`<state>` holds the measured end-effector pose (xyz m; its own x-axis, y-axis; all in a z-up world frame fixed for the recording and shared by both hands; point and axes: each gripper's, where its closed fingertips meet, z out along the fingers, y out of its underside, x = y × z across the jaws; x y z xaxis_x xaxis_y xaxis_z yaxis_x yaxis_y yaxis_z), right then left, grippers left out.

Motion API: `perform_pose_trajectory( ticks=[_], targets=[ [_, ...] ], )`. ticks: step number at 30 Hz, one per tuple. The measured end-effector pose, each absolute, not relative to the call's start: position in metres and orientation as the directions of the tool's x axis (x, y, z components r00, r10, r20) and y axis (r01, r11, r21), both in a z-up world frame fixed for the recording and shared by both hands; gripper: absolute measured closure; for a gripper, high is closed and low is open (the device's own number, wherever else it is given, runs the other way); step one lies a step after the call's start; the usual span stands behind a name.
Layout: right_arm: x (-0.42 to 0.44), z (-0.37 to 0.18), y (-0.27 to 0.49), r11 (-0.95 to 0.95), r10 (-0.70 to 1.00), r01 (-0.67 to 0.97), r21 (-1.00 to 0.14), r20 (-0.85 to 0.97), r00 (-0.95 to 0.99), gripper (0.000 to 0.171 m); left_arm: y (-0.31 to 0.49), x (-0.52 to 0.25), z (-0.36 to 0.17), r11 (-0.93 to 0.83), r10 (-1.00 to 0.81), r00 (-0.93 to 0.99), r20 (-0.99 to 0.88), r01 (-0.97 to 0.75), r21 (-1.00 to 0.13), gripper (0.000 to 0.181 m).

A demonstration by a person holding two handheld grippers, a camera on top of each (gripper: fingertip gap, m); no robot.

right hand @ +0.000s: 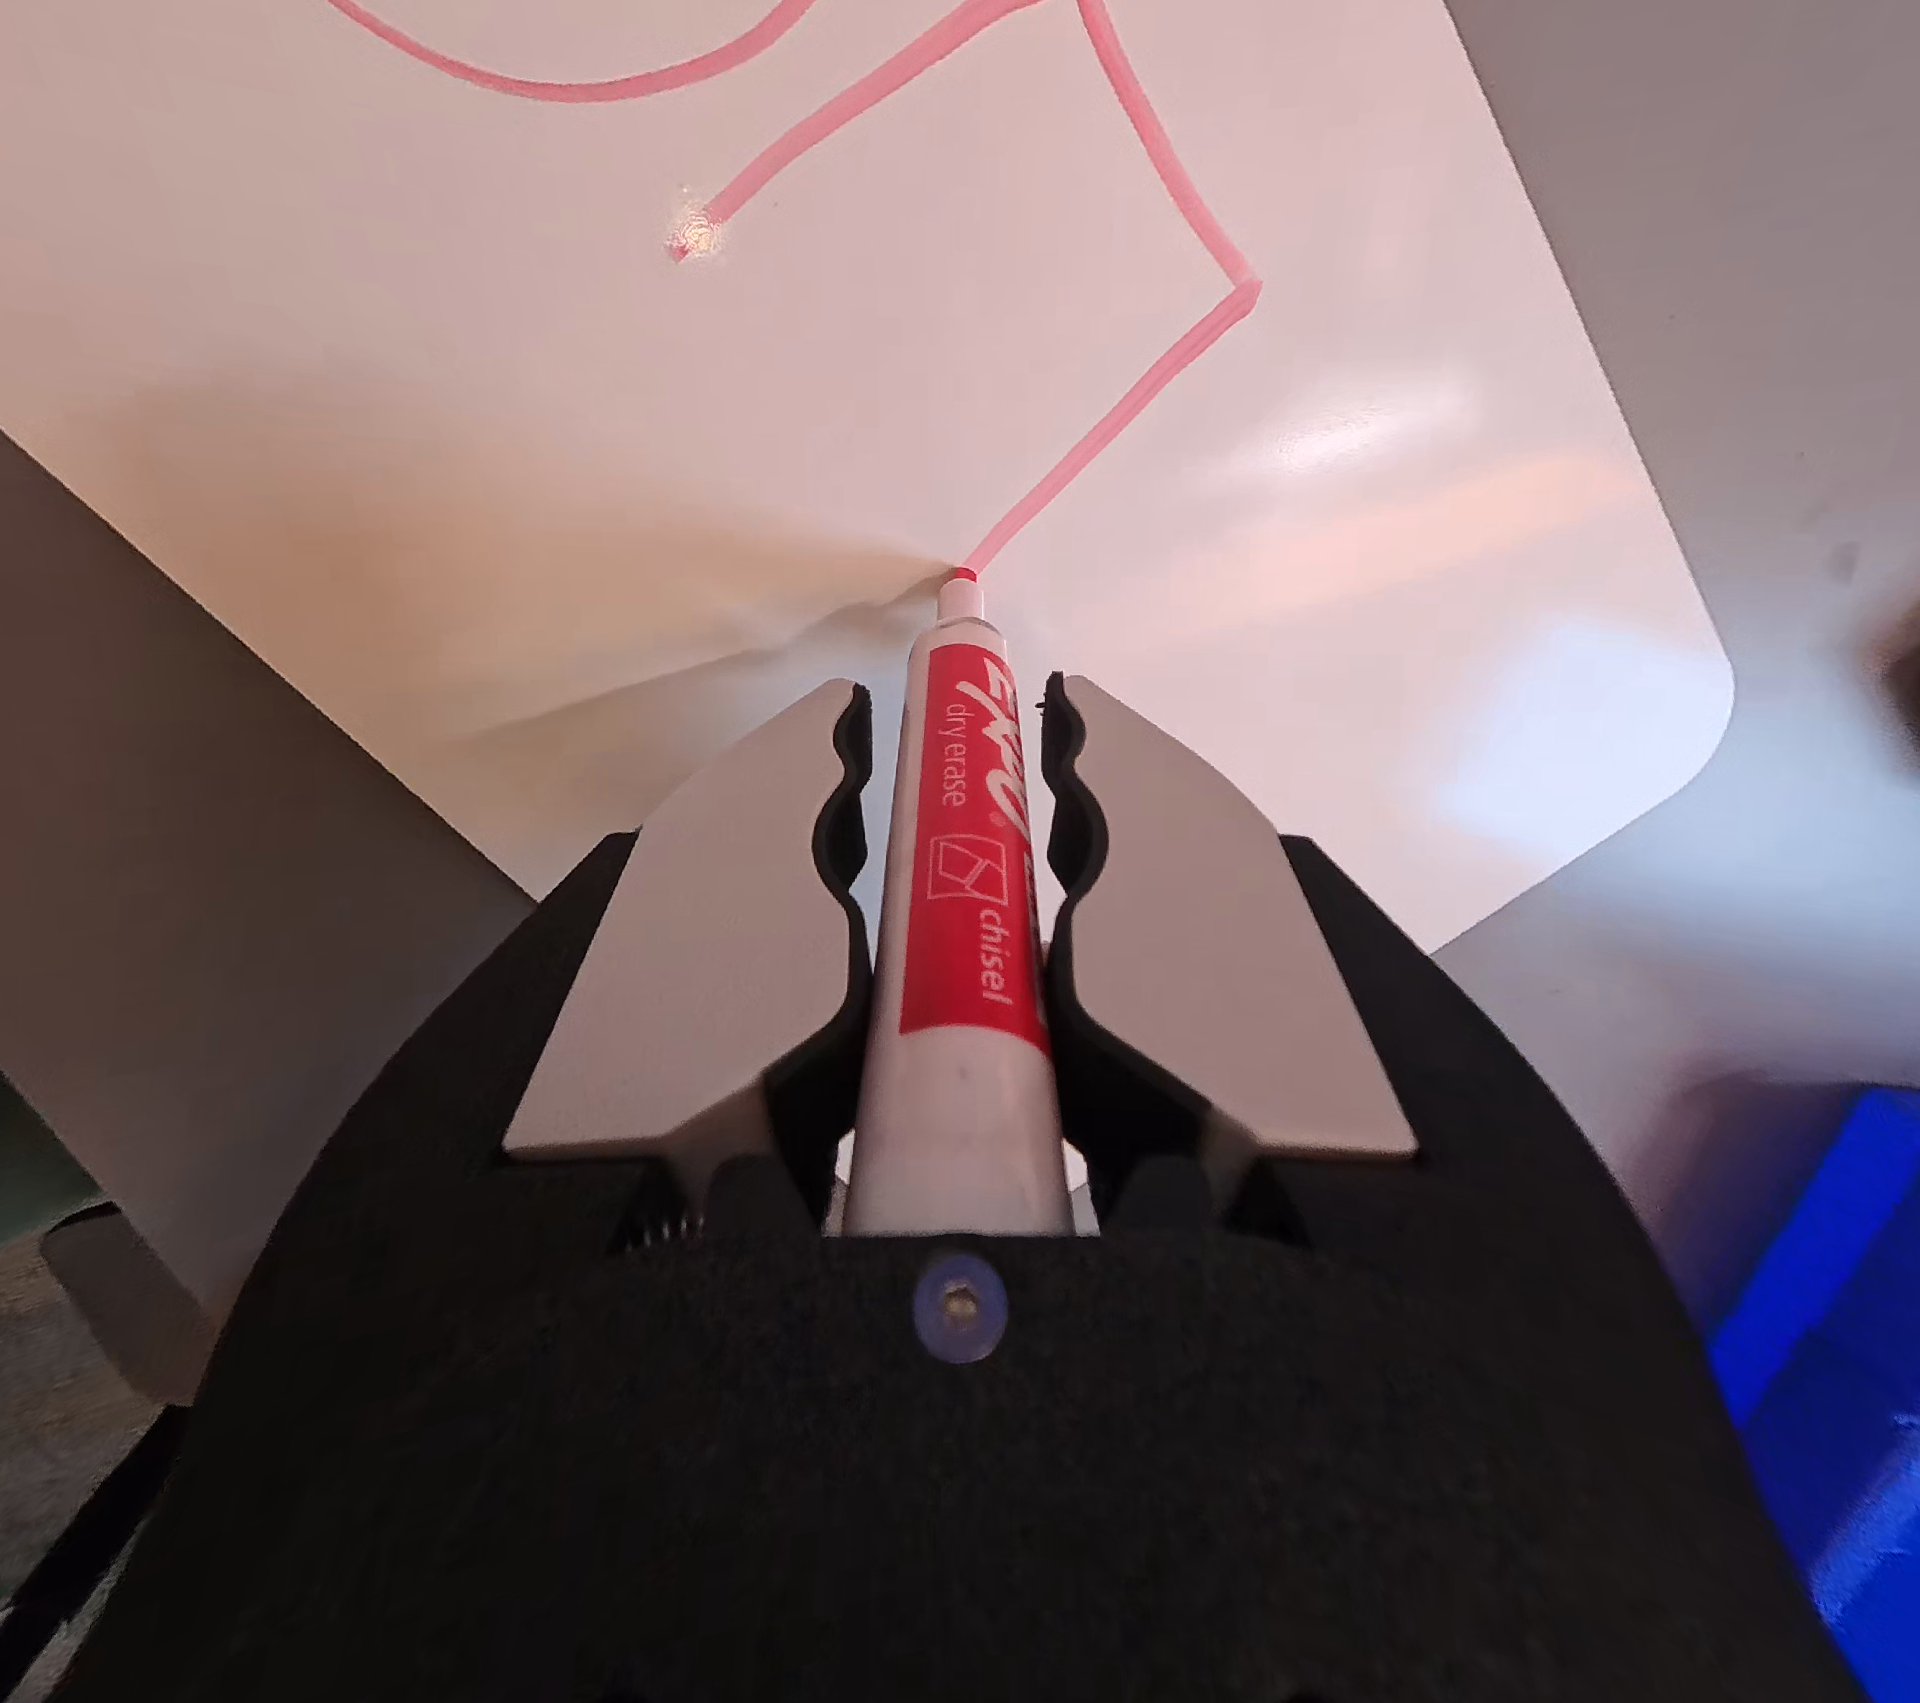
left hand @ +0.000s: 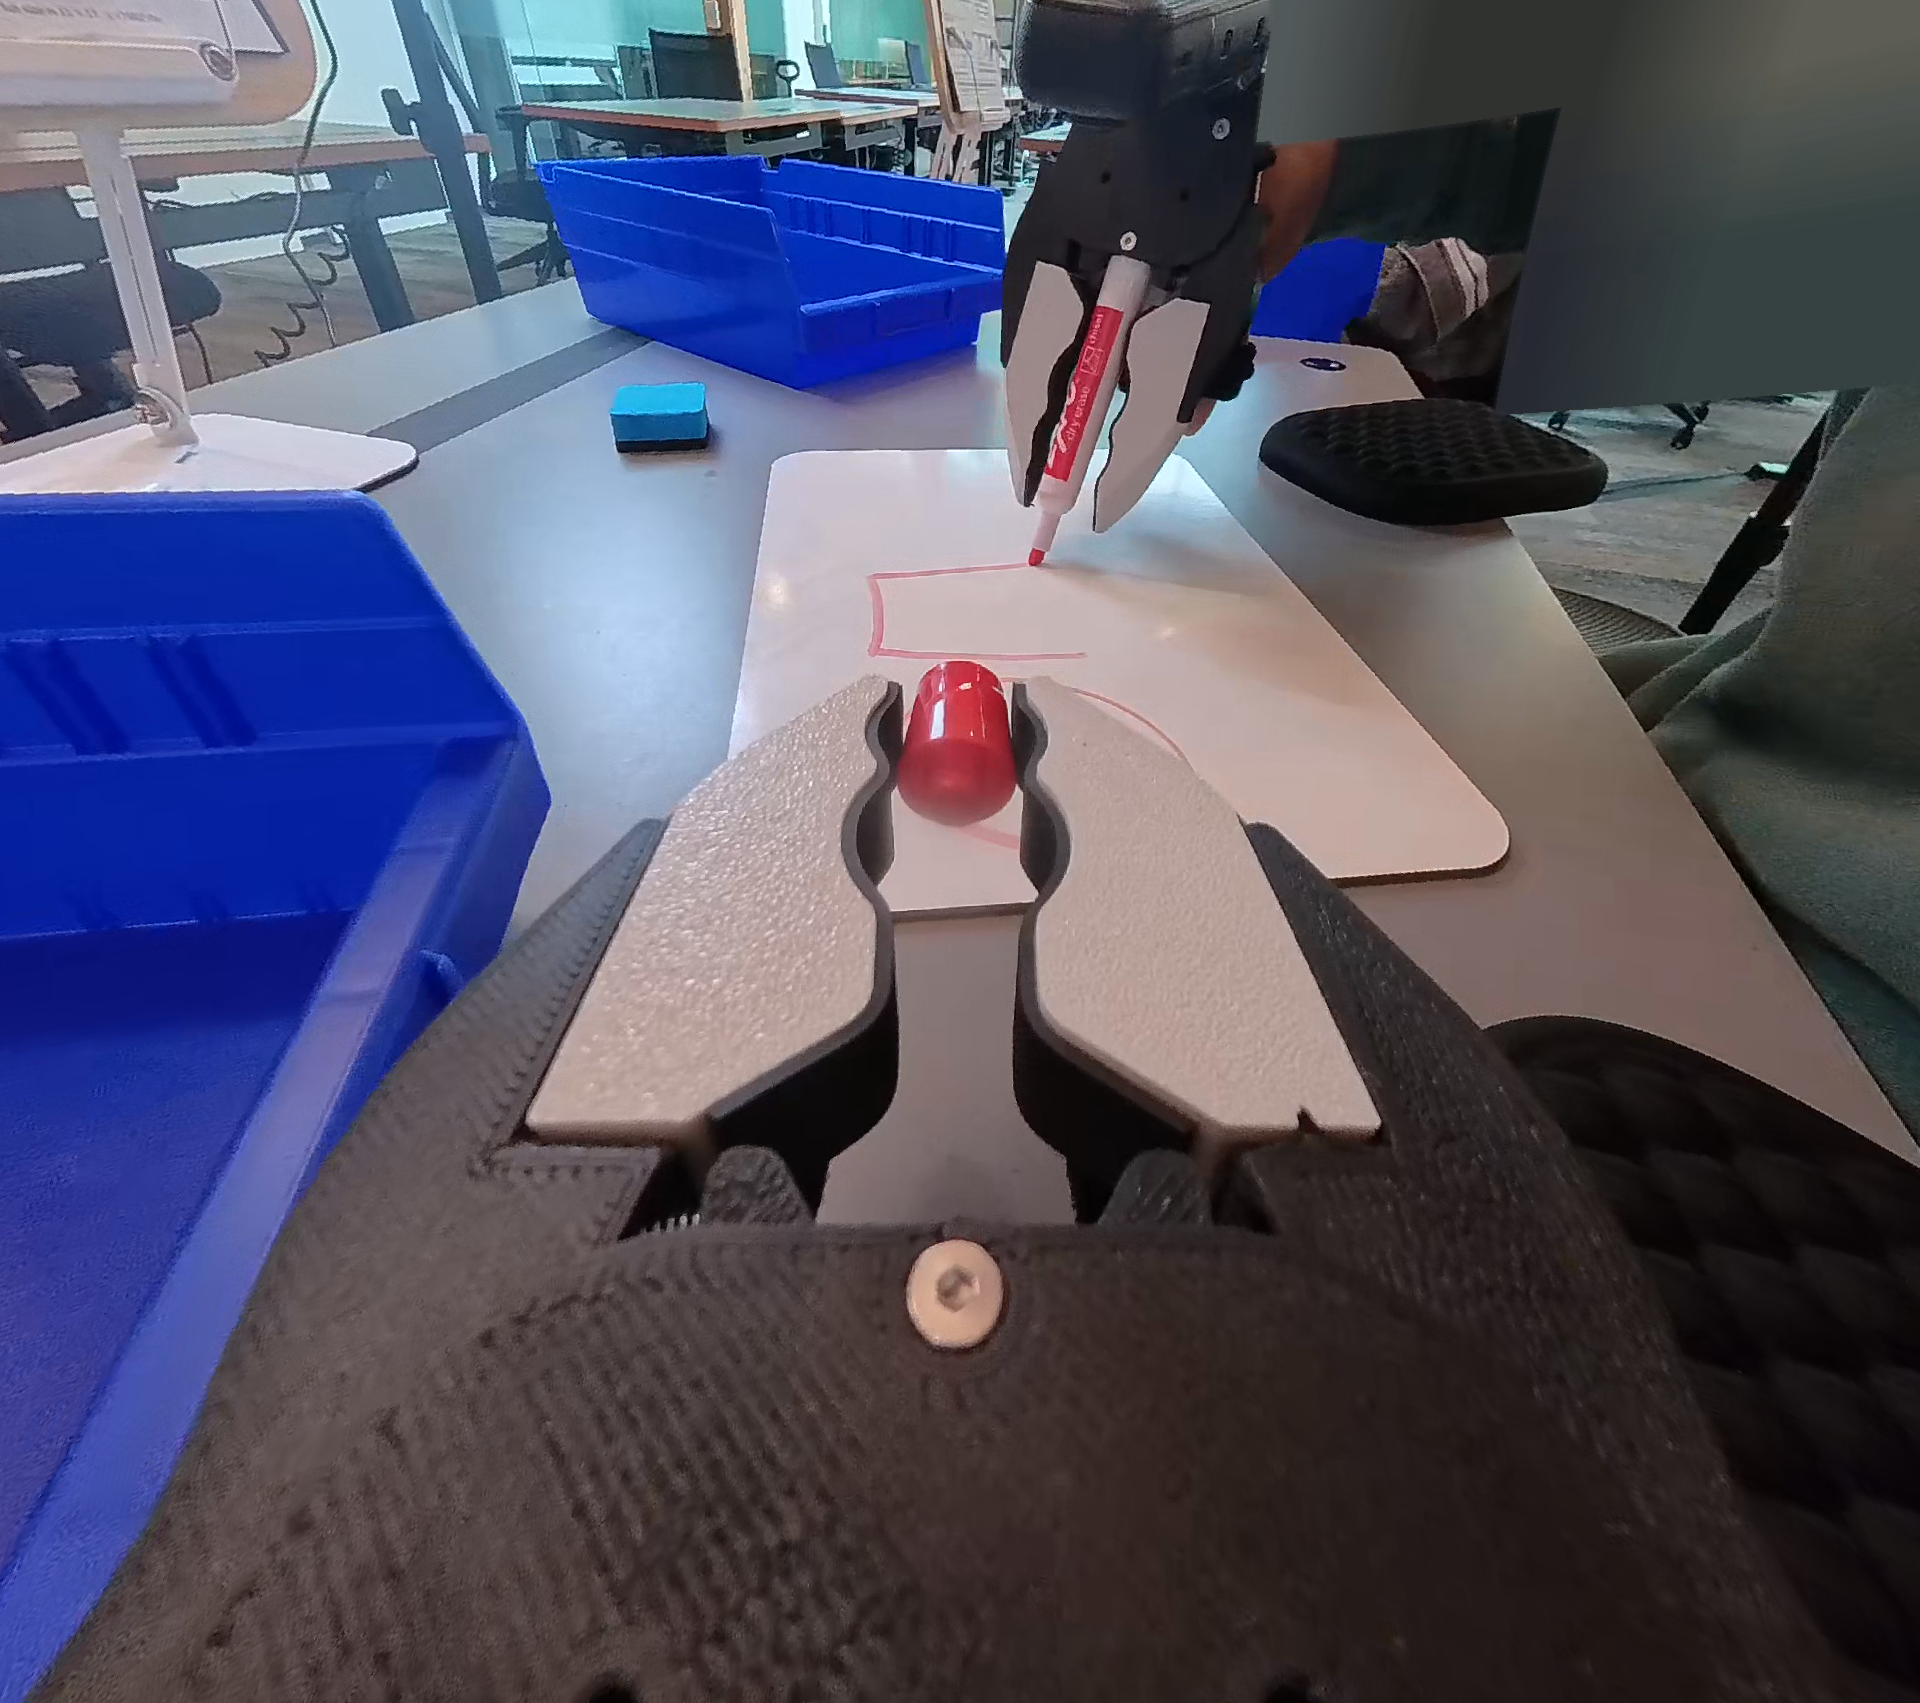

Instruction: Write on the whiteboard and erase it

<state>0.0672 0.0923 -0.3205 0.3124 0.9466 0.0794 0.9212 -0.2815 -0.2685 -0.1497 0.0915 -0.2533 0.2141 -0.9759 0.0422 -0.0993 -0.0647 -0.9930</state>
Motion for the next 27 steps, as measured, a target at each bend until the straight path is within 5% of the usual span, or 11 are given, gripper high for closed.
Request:
perform_pose_trajectory(
  ticks=[23,27],
  targets=[
    [-0.004,-0.32,0.068,-0.11,0.989,0.934,-0.339,0.06,0.138,0.138,0.091,-0.147,-0.254,-0.057,-0.978,0.207,0.034,-0.105,-0.993,0.161],
    [0.012,-0.299,0.093,-0.176,0.971,0.901,-0.396,0.079,0.225,0.138,0.091,-0.146,-0.255,-0.057,-0.978,0.206,0.034,-0.106,-0.993,0.161]
  ],
)
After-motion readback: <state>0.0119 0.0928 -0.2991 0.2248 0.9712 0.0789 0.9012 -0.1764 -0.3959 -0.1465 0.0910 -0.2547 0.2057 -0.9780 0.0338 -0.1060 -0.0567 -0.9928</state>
